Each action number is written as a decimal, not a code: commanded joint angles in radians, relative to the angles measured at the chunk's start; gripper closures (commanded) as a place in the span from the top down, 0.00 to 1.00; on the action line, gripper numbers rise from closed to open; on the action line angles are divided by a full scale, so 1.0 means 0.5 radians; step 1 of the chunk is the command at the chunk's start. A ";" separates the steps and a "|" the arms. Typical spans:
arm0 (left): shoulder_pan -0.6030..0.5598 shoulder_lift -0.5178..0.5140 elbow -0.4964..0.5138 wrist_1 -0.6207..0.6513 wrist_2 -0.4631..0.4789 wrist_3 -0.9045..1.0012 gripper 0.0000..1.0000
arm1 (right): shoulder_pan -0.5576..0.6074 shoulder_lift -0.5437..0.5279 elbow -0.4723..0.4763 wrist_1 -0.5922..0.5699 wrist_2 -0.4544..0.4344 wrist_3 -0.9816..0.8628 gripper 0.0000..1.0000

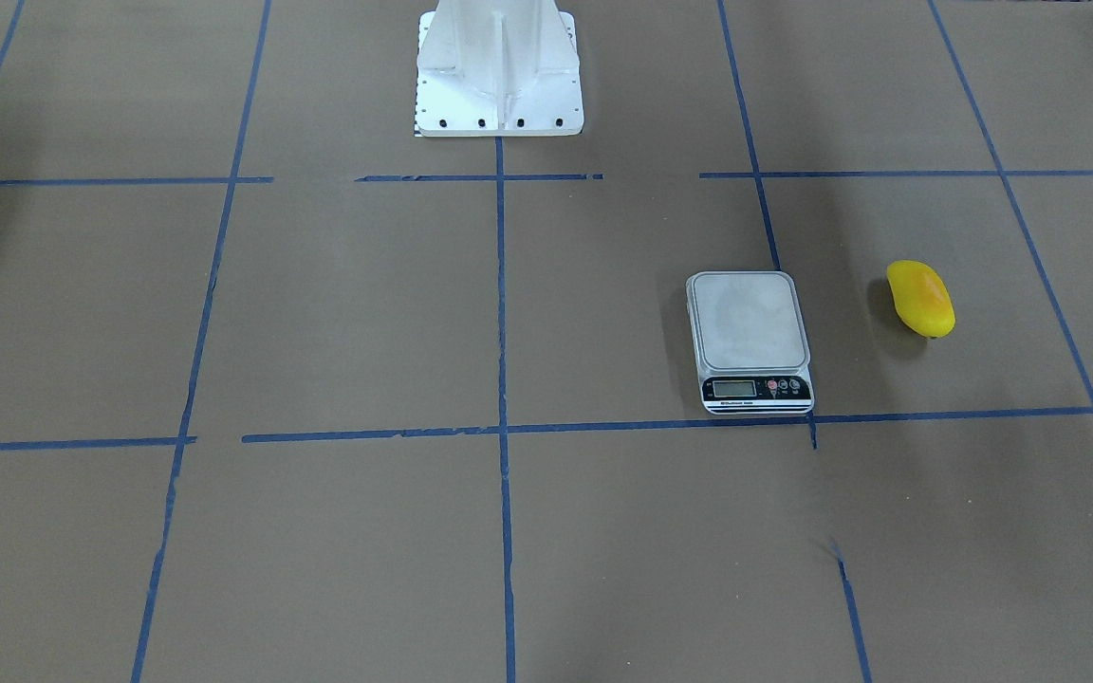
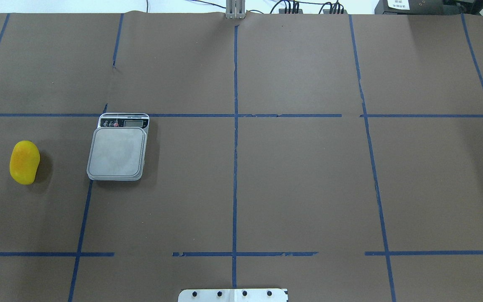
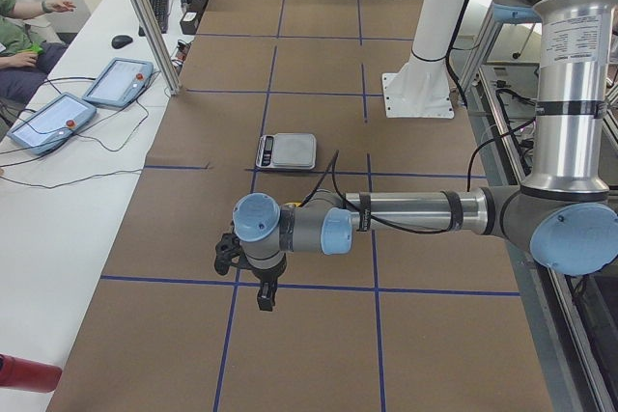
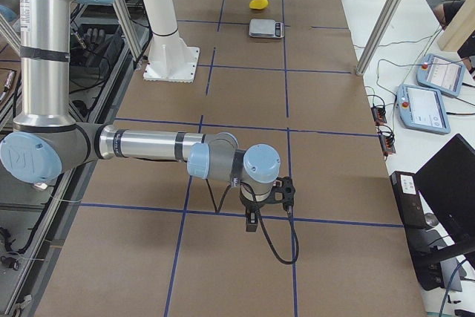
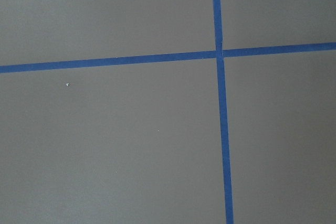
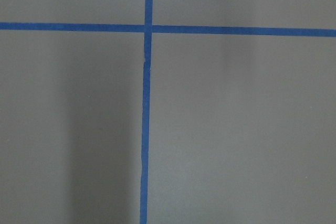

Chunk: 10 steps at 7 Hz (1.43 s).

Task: Weigh mango
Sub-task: 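Move the left gripper toward the yellow mango at the table edge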

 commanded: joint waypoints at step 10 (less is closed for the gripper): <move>0.729 -0.102 -0.530 -0.447 0.120 -1.521 1.00 | 0.000 0.000 0.000 -0.003 0.000 0.000 1.00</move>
